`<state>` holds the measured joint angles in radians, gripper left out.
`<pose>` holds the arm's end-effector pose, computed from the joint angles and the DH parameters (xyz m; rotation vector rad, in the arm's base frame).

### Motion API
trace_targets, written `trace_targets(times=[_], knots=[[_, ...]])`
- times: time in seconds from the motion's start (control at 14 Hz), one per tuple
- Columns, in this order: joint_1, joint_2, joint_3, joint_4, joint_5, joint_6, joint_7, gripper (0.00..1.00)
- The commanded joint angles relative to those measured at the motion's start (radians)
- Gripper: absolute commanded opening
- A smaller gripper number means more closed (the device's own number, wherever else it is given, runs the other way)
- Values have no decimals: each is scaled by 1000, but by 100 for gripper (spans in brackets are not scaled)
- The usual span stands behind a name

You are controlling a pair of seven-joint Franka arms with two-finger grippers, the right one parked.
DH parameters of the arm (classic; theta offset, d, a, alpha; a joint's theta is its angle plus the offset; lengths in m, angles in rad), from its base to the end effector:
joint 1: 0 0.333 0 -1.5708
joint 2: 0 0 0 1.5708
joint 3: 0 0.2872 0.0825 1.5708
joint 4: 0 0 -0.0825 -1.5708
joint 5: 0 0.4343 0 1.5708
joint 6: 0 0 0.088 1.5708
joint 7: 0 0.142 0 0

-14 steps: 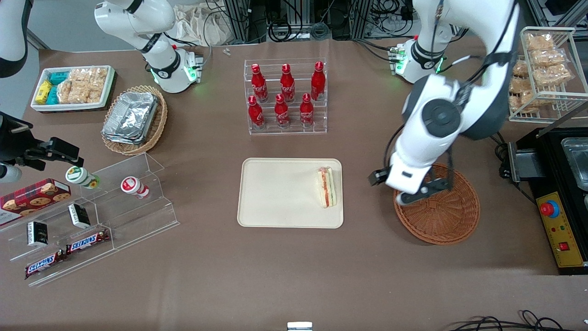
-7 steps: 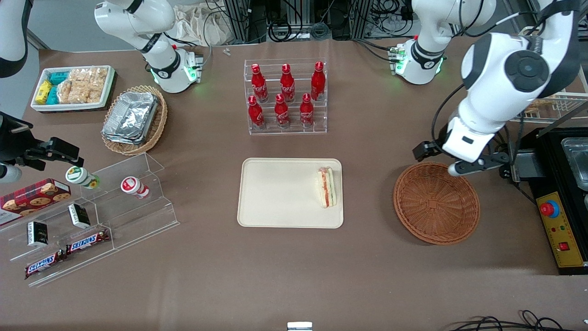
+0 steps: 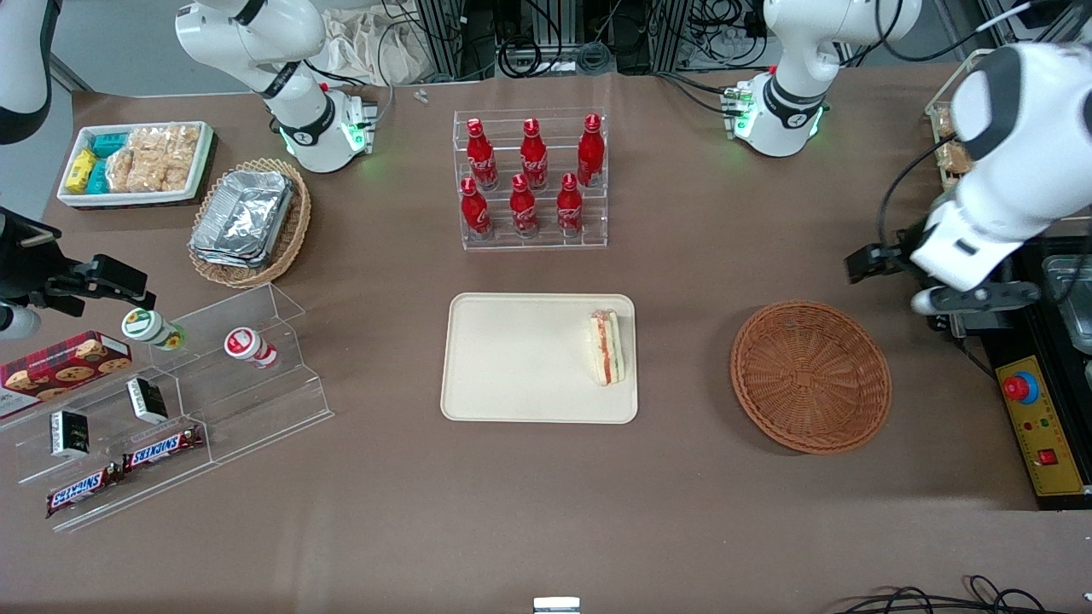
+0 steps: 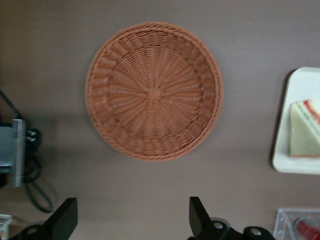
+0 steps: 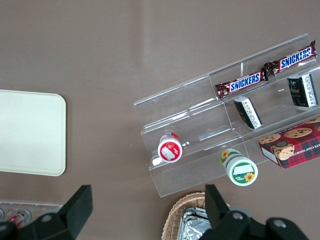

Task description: Place sandwich from basket to tray

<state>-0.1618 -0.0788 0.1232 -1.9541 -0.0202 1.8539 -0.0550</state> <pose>0.5832 -0.0241 0.4301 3.1133 0.0339 -0.0364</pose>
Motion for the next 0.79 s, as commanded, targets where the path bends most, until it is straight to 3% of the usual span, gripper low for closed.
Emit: trace_targets(times=[0.0, 0.43, 0.71], knots=[[82, -62, -11, -26, 5, -42, 151, 100], [102, 98, -16, 288, 6, -241, 161, 100], [94, 162, -22, 356, 5, -251, 133, 100]])
